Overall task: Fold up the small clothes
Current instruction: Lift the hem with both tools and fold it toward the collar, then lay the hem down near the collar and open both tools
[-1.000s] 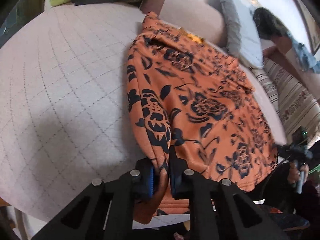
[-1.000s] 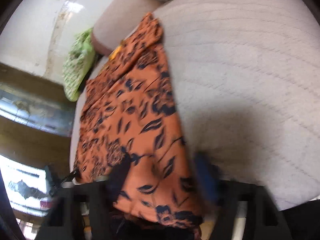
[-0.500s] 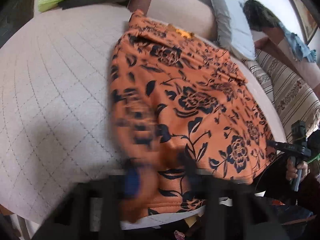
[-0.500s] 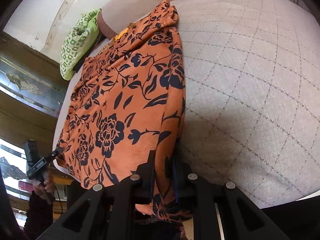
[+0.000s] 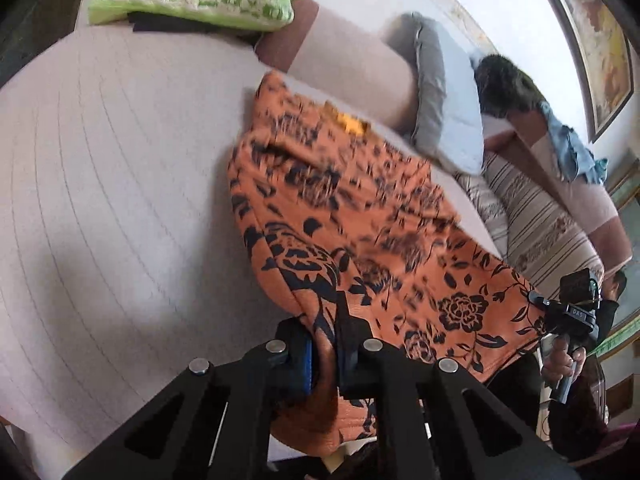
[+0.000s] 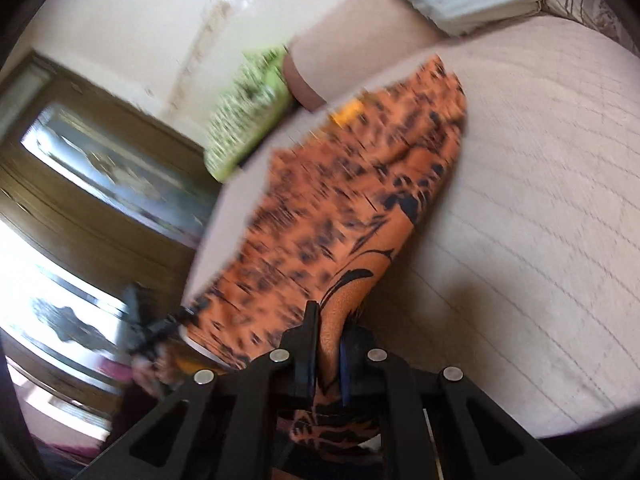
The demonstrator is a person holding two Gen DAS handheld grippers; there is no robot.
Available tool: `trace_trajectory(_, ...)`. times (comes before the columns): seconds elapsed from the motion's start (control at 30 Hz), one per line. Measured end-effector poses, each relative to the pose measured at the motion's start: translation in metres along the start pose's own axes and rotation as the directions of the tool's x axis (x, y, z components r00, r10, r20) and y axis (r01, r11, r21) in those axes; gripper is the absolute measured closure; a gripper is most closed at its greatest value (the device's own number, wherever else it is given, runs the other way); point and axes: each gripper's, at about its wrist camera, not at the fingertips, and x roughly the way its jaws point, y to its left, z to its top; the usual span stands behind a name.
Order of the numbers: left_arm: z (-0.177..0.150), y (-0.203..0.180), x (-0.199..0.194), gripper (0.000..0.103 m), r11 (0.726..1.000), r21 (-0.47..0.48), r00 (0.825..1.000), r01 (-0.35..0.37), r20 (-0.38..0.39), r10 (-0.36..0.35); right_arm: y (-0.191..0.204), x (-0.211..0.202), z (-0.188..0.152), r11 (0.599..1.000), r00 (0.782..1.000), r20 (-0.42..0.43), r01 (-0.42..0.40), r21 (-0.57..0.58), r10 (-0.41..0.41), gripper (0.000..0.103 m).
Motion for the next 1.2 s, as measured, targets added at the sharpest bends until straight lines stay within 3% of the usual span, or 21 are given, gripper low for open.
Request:
trace_trajectory(0.17,0.057,-0.007,-0.013,0.095,1.000,-0.004,0.998,0.023,0.062,-0.023,0.013,-0.009,0.038,0.998,0.995,0.068,-0.067,0.005,0.066,0.095)
trace_trajectory(0.3,0.121,0.000,-0.001,0.095,0.999,-0.040,0.995,0.024,0.099,-0.020,0.018,-0.018,0.091,0.995,0.984,0.154,-0.096,0.014,0.093,0.095)
trace_trajectory(0.43,0.197,0.010,0.043,0.095,0.997,-0.077,0.996,-0.011,0.090,0.018,0.001,-0.009,0.156,0.994,0.970,0.236,-0.079,0.075,0.059,0.095)
trace_trajectory(0.53,0.250,0.026,0.099,0.091,0.992,-0.104,0.997,-0.071,0.031,0.074,-0.029,0.012,0.207,0.987,0.959,0.282,-0.052,0.152,0.007,0.095)
trace_trajectory(0.63,0.283,0.054,0.157,0.082,0.975,-0.171,0.990,-0.144,-0.025,0.142,-0.076,0.049,0.246,0.962,0.968,0.242,-0.005,0.273,-0.064,0.091)
trace_trajectory(0.73,0.294,0.086,0.191,0.077,0.948,-0.288,0.991,-0.135,-0.049,0.127,-0.136,0.088,0.266,0.894,0.978,0.171,0.029,0.448,-0.117,0.089)
trace_trajectory(0.8,0.291,0.100,0.190,0.075,0.931,-0.357,0.996,-0.069,0.021,0.082,-0.170,0.094,0.269,0.844,0.970,0.193,0.023,0.536,-0.149,0.083)
trace_trajectory(0.83,0.288,0.102,0.182,0.068,0.928,-0.369,0.994,-0.038,0.077,0.071,-0.179,0.090,0.269,0.837,0.962,0.221,0.015,0.547,-0.161,0.081)
trace_trajectory(0.87,0.284,0.102,0.173,0.062,0.930,-0.365,0.989,-0.036,0.119,0.085,-0.182,0.085,0.269,0.840,0.955,0.244,0.010,0.543,-0.169,0.073)
trace_trajectory(0.9,0.278,0.099,0.159,0.051,0.934,-0.354,0.976,-0.047,0.184,0.119,-0.182,0.077,0.268,0.847,0.947,0.266,0.011,0.531,-0.179,0.058)
trace_trajectory(0.93,0.266,0.089,0.139,0.041,0.939,-0.336,0.954,-0.069,0.254,0.161,-0.177,0.065,0.265,0.864,0.934,0.291,0.034,0.502,-0.206,0.048)
trace_trajectory(0.97,0.258,0.083,0.131,0.039,0.943,-0.324,0.946,-0.076,0.276,0.171,-0.168,0.055,0.262,0.880,0.920,0.313,0.065,0.470,-0.235,0.045)
trace_trajectory(1.03,0.228,0.056,0.116,0.037,0.962,-0.258,0.944,-0.091,0.286,0.166,-0.142,0.041,0.255,0.925,0.906,0.349,0.101,0.365,-0.237,0.045)
trace_trajectory(1.07,0.219,0.047,0.114,0.036,0.967,-0.233,0.945,-0.102,0.282,0.167,-0.128,0.037,0.250,0.943,0.911,0.341,0.124,0.310,-0.232,0.045)
trace_trajectory(1.13,0.200,0.021,0.125,0.030,0.966,-0.157,0.945,-0.206,0.225,0.239,-0.087,0.048,0.233,0.965,0.935,0.253,0.216,0.151,-0.249,0.045)
trace_trajectory(1.2,0.201,0.001,0.155,0.030,0.932,-0.054,0.927,-0.358,0.095,0.362,-0.059,0.067,0.214,0.960,0.943,0.178,0.277,0.049,-0.281,0.053)
